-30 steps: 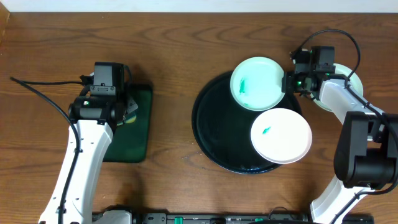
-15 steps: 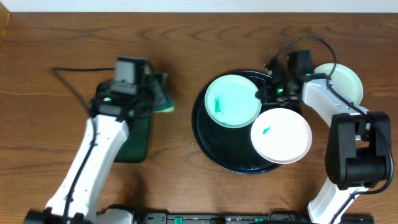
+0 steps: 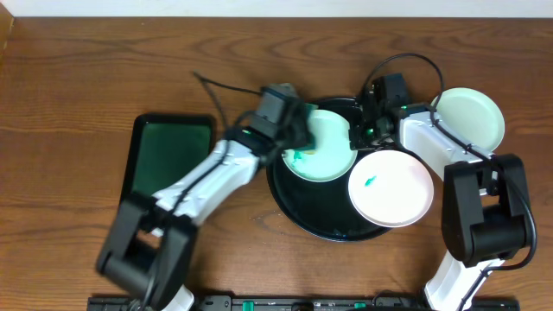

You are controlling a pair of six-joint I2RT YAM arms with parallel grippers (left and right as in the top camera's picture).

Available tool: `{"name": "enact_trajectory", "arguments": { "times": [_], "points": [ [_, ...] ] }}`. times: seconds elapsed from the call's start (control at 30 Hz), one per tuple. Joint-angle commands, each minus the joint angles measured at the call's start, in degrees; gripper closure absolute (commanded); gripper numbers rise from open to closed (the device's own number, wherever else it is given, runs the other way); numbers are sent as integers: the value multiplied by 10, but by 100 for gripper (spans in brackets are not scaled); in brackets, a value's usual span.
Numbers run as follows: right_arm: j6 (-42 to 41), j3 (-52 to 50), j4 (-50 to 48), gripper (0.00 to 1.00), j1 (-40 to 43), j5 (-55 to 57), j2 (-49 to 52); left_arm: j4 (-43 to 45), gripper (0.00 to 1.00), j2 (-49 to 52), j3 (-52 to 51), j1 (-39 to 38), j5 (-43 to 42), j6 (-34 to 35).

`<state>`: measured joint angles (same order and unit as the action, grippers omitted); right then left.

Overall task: Clean dirty plates on tray and stack at the side
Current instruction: 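Scrub the back green plate with the sponge in the left gripper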

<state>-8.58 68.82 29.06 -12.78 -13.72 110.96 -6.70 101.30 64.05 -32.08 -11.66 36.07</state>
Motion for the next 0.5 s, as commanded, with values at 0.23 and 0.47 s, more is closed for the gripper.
{"name": "enact_trajectory", "arguments": {
  "times": [0.23,0.47],
  "points": [
    [-23,-2,2,99,-15,19,-11,20,92,103,-2,-60,142,17],
    [-23,-4,3,99,-15,19,-11,-61,93,100,-1,-58,339,9]
  ]
}}
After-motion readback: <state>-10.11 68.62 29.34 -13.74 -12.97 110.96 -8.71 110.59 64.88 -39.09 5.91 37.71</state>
